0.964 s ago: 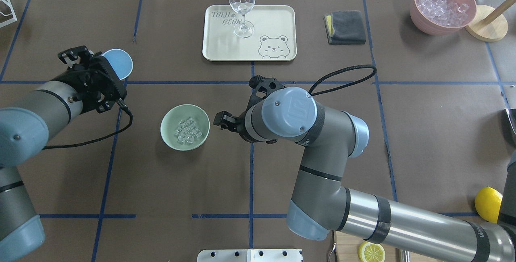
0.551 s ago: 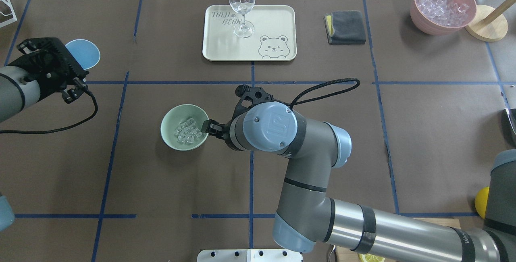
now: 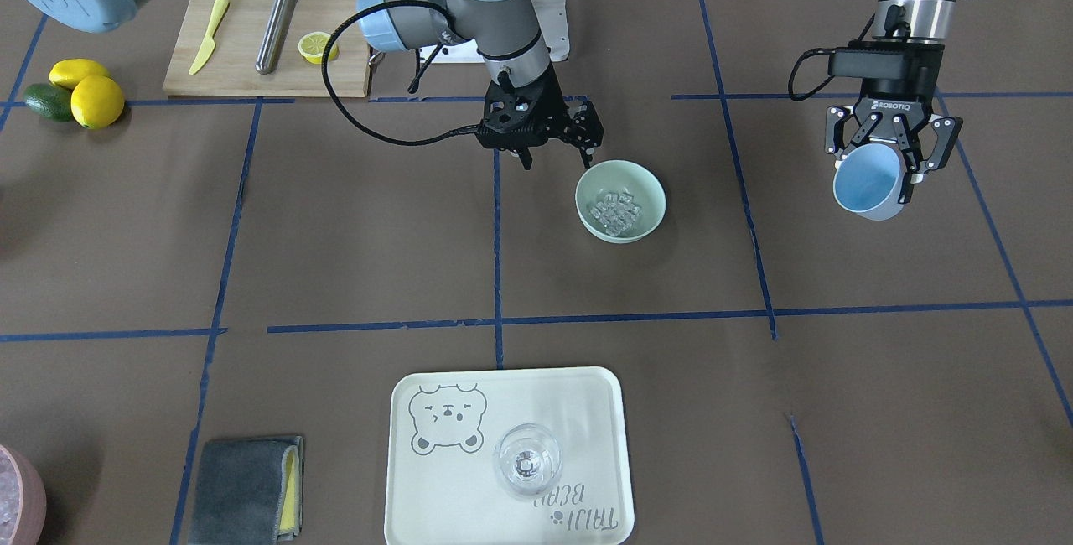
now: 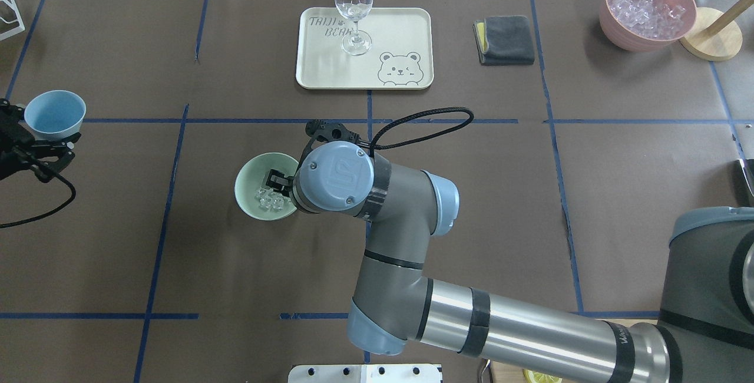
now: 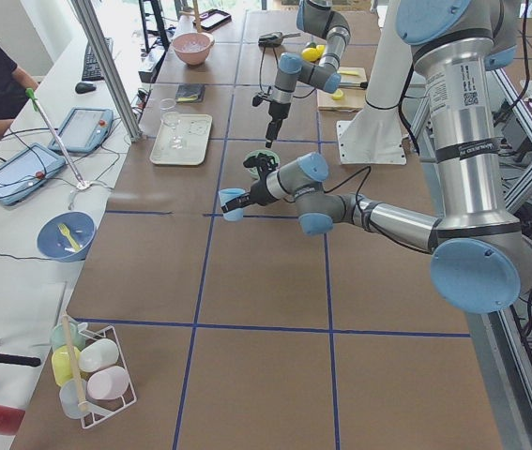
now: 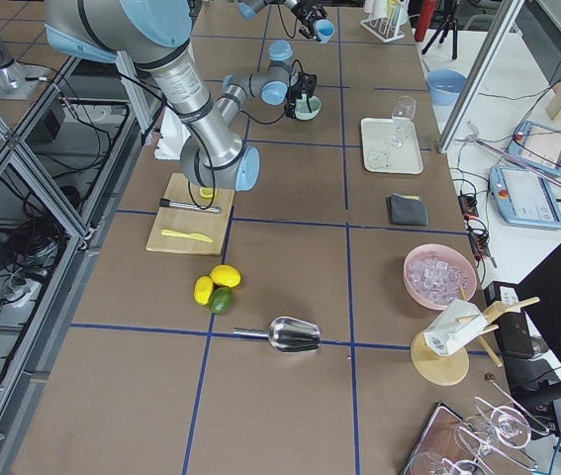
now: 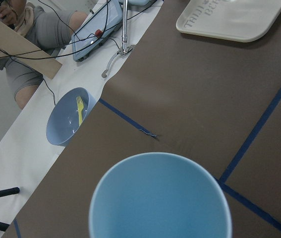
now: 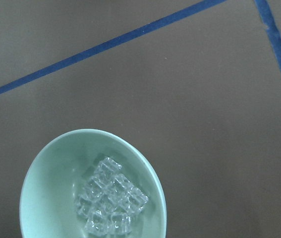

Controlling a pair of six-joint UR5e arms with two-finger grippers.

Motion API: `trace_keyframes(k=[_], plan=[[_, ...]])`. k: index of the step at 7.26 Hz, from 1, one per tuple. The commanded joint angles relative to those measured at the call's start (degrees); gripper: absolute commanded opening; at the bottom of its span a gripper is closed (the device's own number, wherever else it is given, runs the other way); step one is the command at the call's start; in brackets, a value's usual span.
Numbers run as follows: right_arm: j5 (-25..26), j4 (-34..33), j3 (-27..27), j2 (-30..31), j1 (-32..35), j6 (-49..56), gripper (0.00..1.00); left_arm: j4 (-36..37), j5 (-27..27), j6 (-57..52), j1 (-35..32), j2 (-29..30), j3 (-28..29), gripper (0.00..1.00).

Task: Pour ice into bowl

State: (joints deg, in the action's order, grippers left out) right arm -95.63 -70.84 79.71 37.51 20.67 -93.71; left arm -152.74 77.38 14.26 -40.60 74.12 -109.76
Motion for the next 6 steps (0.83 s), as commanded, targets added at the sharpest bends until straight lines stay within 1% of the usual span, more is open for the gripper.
trace_keyframes(k=[1,2,3,4,5,6], plan=[[1.0,0.1,-6.7,-3.8,0.0,0.3,0.97,-10.2,-0.2,0.9,0.0,-6.2,2.3,0.0],[1.0,0.0,-7.2,-4.0,0.0,0.3,0.89,-14.4,-0.7,1.4,0.0,-6.9,4.4,0.0],[1.0,0.0,-7.9,-4.0,0.0,0.3,0.76,-15.2,-0.6,7.4,0.0,-6.5,6.5,0.0],[1.0,0.0,-8.0,-4.0,0.0,0.2,0.53,-15.2,-0.6,9.0,0.0,-6.5,6.5,0.0],[0.9,0.0,-8.2,-3.9,0.0,0.4,0.16,-15.2,-0.7,9.1,0.0,-6.4,6.7,0.0],[0.9,0.0,-8.3,-3.8,0.0,0.5,0.0,-15.2,-0.6,9.1,0.0,-6.4,6.9,0.0]])
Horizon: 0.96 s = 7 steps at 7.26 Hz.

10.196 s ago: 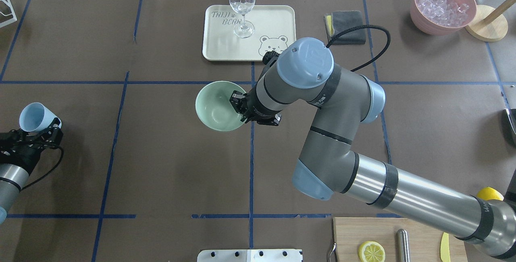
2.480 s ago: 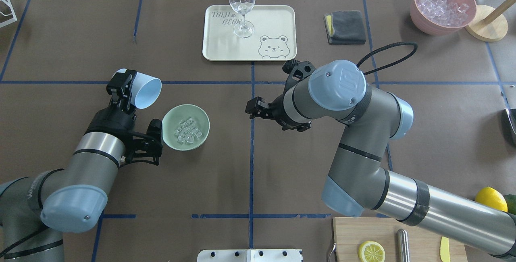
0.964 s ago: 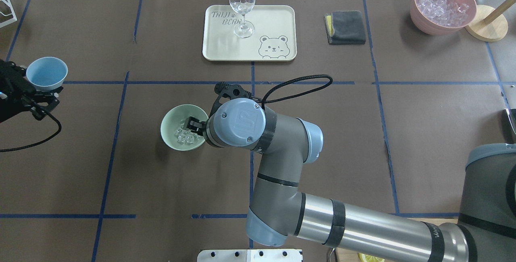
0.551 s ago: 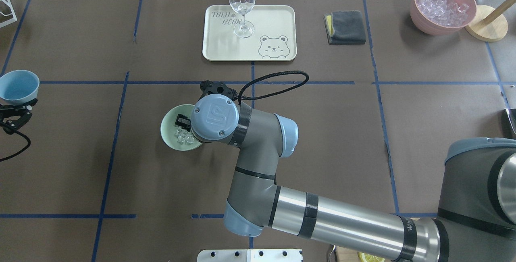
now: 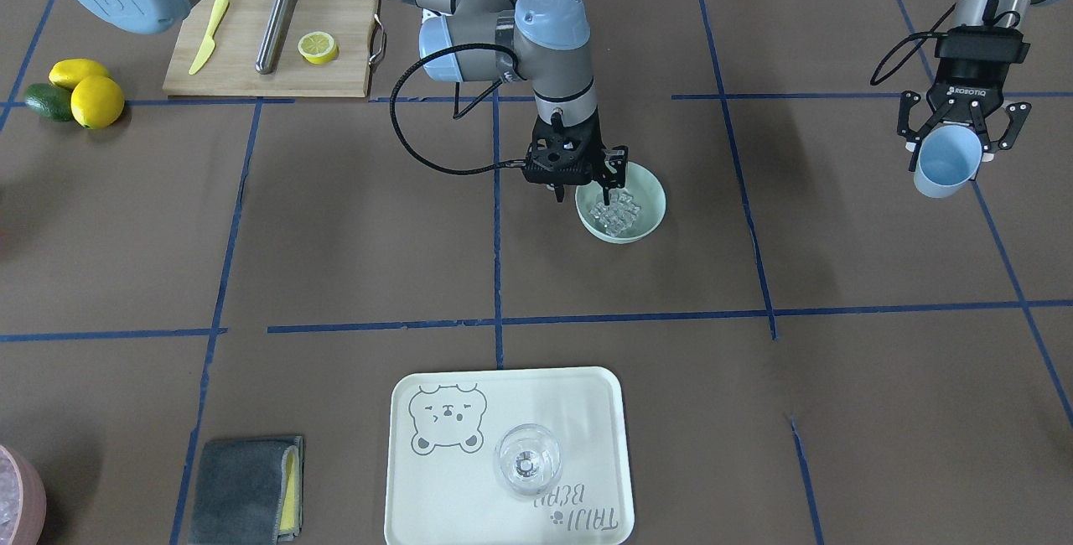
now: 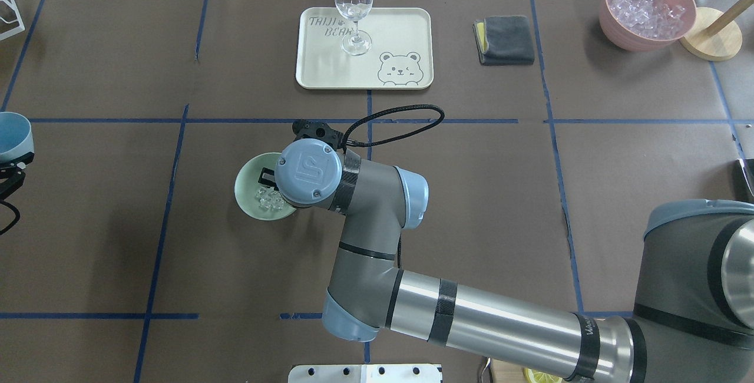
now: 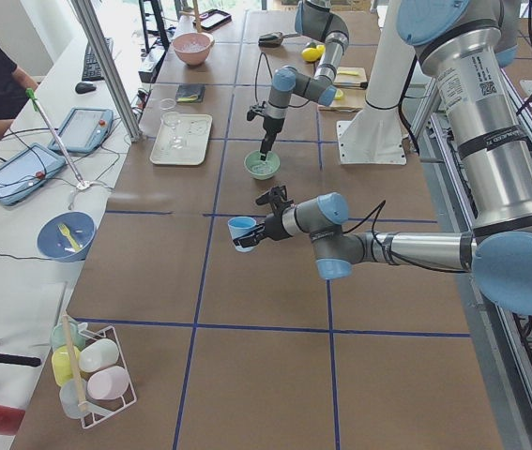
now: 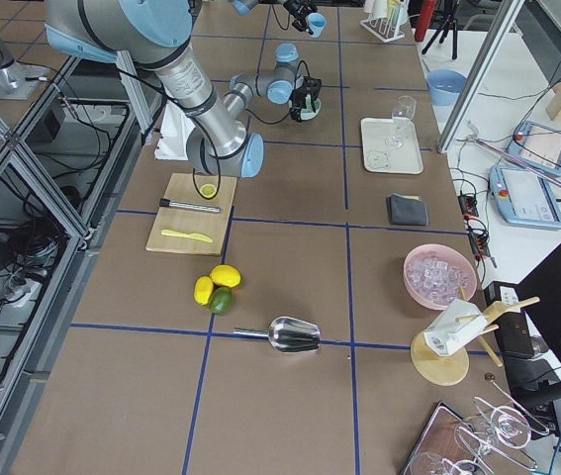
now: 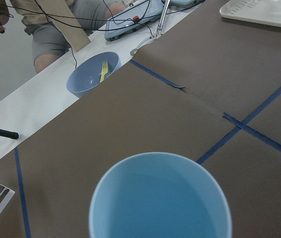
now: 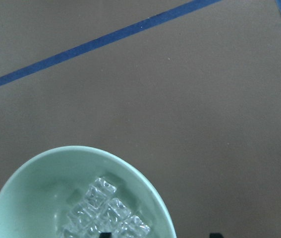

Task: Pour ice into bowl

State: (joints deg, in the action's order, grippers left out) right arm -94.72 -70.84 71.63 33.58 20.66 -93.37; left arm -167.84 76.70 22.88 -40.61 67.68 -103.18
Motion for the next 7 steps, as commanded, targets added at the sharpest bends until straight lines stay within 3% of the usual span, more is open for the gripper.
trace_keyframes(k=[1,3,4,6,7], plan=[[-0.1,0.0,-0.7,0.0,0.0,0.1,0.0,-0.1,-0.1,0.5,0.1,0.3,0.7,0.0],[-0.3,0.0,-0.9,-0.5,0.4,0.6,0.0,-0.2,-0.1,0.9,0.1,0.4,0.7,0.0],[-0.7,0.0,-0.7,-1.5,1.6,1.7,0.0,-0.2,-0.1,6.2,0.1,0.4,1.8,0.0],[-5.7,-0.5,1.6,-1.4,4.5,1.8,0.0,-15.2,-1.0,21.8,1.1,0.8,10.2,0.0],[-7.6,-0.9,4.9,0.5,5.6,1.8,0.0,-17.4,-1.8,26.9,3.6,0.8,11.7,0.0]])
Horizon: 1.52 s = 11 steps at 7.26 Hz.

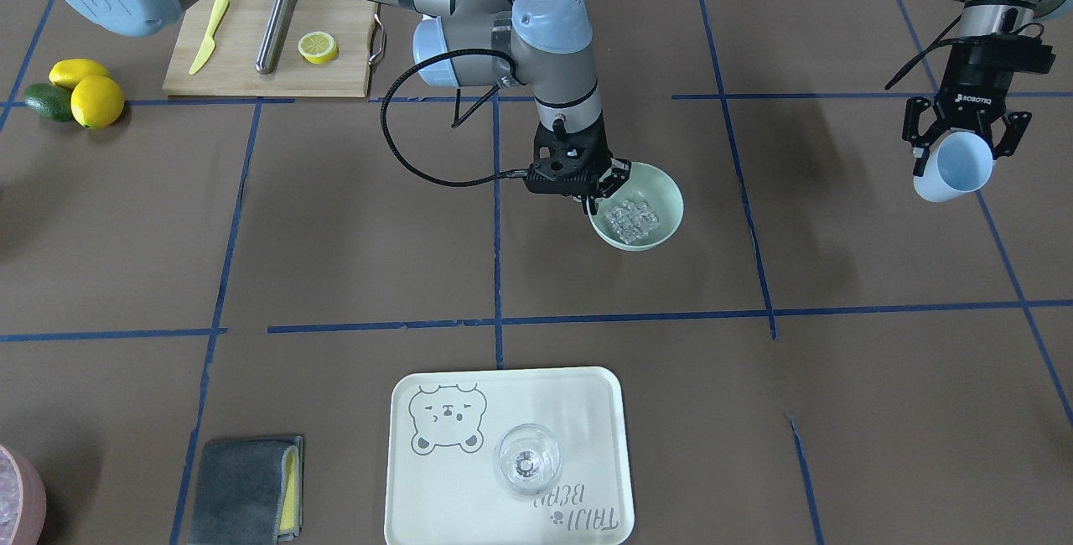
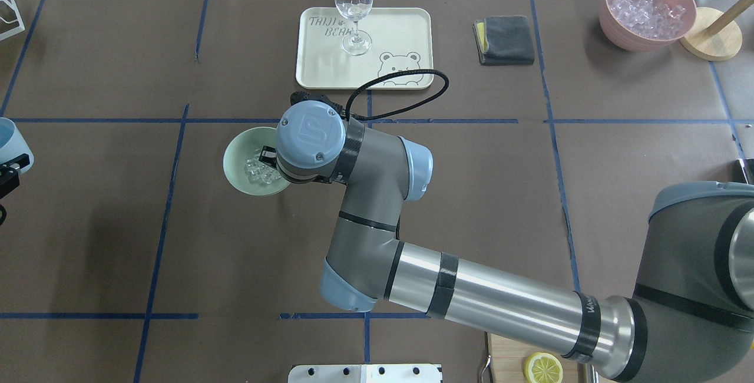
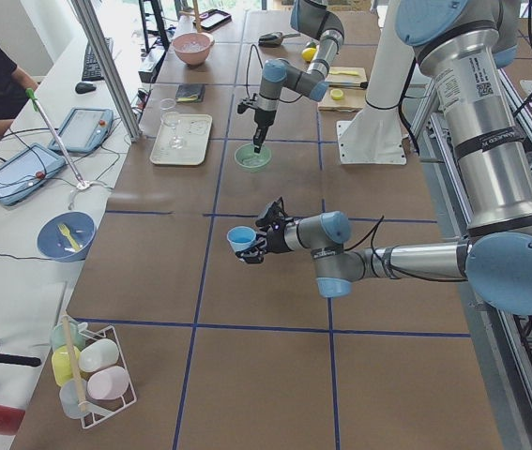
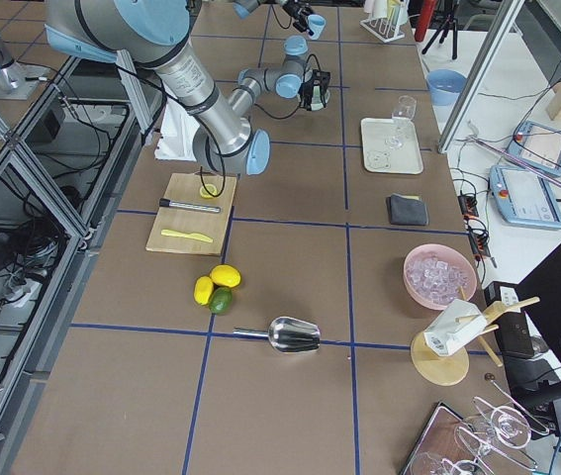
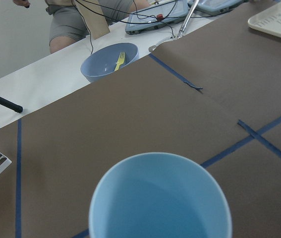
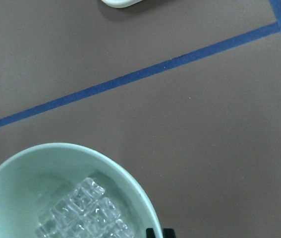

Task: Pour ice into bowl

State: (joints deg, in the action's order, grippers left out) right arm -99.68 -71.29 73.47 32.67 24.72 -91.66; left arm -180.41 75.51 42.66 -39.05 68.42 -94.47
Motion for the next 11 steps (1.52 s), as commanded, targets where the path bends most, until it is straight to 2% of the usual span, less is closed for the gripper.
trace_keyframes(k=[1,3,4,5,7,8,9,10,11], plan=[[-3.1,-0.4,7.5,5.0,2.4,0.2,0.0,-5.0,-5.9,10.3,5.9,0.1,3.8,0.0],[-7.4,-0.4,16.0,13.3,6.5,1.5,0.0,-4.2,-23.7,19.1,19.9,3.2,7.4,0.0],[-7.8,-0.4,19.8,17.4,7.3,3.6,0.0,-4.2,-28.4,19.4,22.0,4.6,9.7,0.0],[-7.8,-0.4,22.2,20.0,7.7,4.8,0.0,-4.2,-30.1,19.1,22.1,4.7,11.0,0.0],[-8.8,-0.4,23.5,21.7,8.6,5.3,0.0,-2.4,-32.2,18.6,22.3,5.1,11.3,0.01],[-8.9,-0.3,24.2,22.1,8.7,5.3,0.0,0.5,-32.9,18.6,22.3,6.3,11.3,0.1],[-8.9,-0.4,24.2,22.1,8.7,5.3,0.0,0.9,-32.7,18.5,22.3,6.5,11.2,0.33],[-8.8,-0.4,24.2,22.3,8.8,5.3,0.0,0.9,-32.7,18.4,22.4,6.5,11.3,0.99],[-8.9,-0.3,24.3,22.7,8.8,5.3,0.0,0.9,-32.7,18.0,22.4,6.5,11.3,1.0]])
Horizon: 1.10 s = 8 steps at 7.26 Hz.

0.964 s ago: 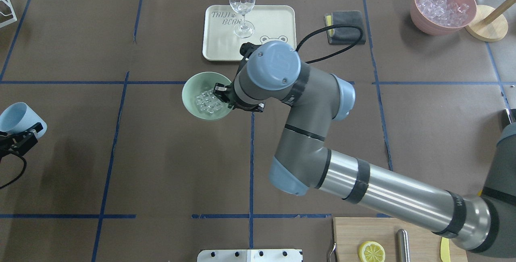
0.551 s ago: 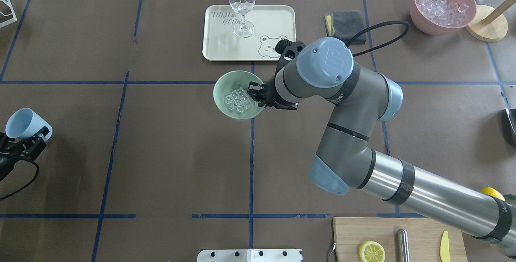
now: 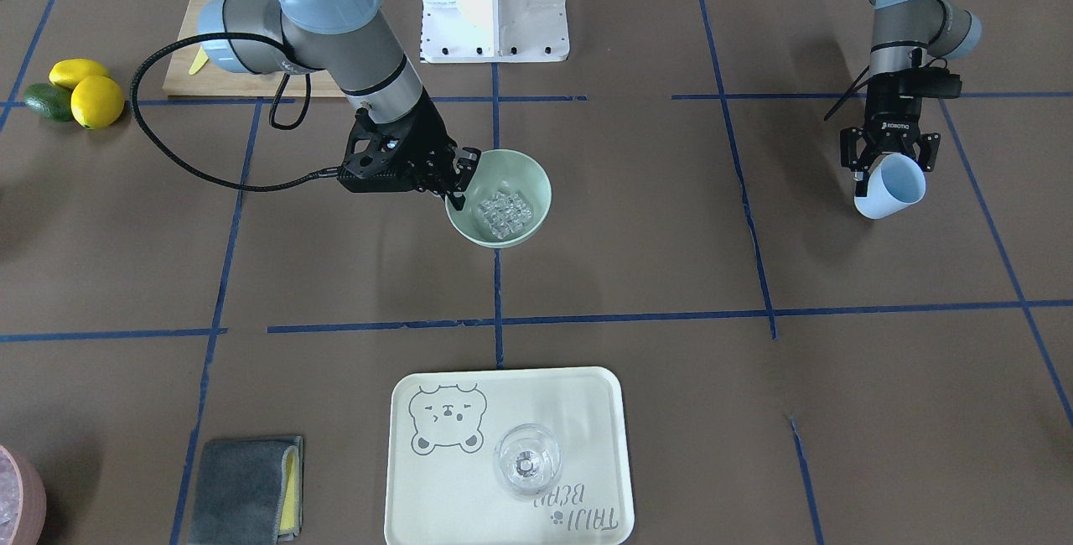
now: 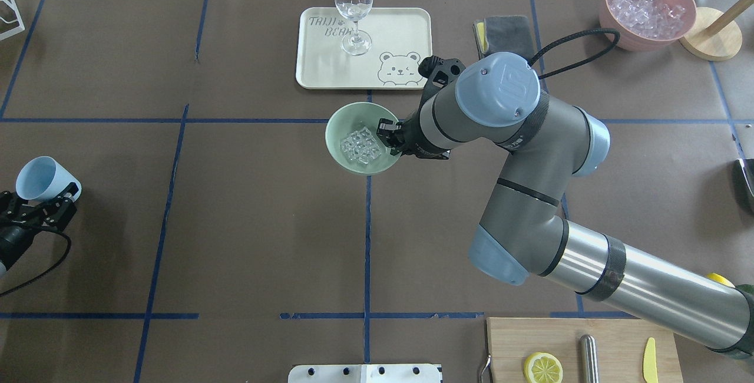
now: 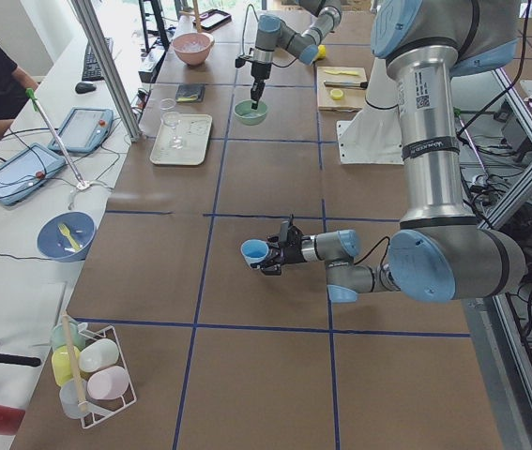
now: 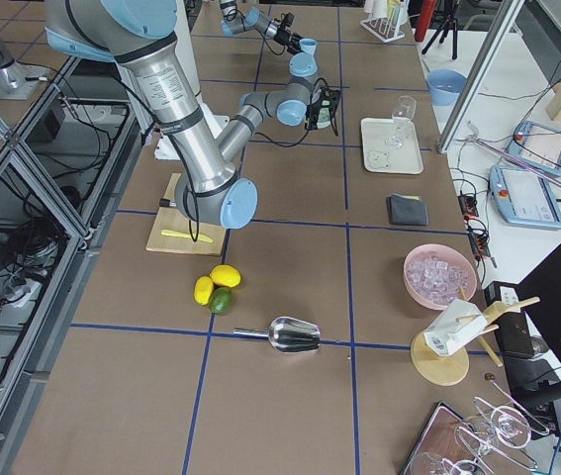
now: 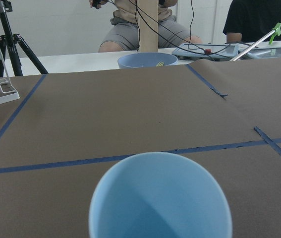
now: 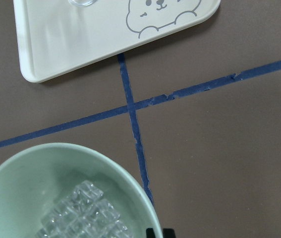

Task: Pour ice into bowl

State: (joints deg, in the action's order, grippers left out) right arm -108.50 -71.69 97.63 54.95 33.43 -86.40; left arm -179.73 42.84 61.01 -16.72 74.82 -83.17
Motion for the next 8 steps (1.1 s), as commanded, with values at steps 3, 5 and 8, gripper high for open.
trace_keyframes(k=[3,5,8], plan=[[0.0,0.1,0.0,0.7,0.1,0.3,0.0,0.1,0.3,-1.6,-0.2,0.1,-0.8,1.0],[0.0,0.1,0.1,0.6,0.0,0.3,0.0,-0.5,0.2,-3.7,-0.5,-0.7,-1.6,1.0],[0.0,0.1,0.5,0.8,-0.3,0.3,0.0,-0.8,0.1,-6.8,-0.9,-5.8,-8.5,1.0]])
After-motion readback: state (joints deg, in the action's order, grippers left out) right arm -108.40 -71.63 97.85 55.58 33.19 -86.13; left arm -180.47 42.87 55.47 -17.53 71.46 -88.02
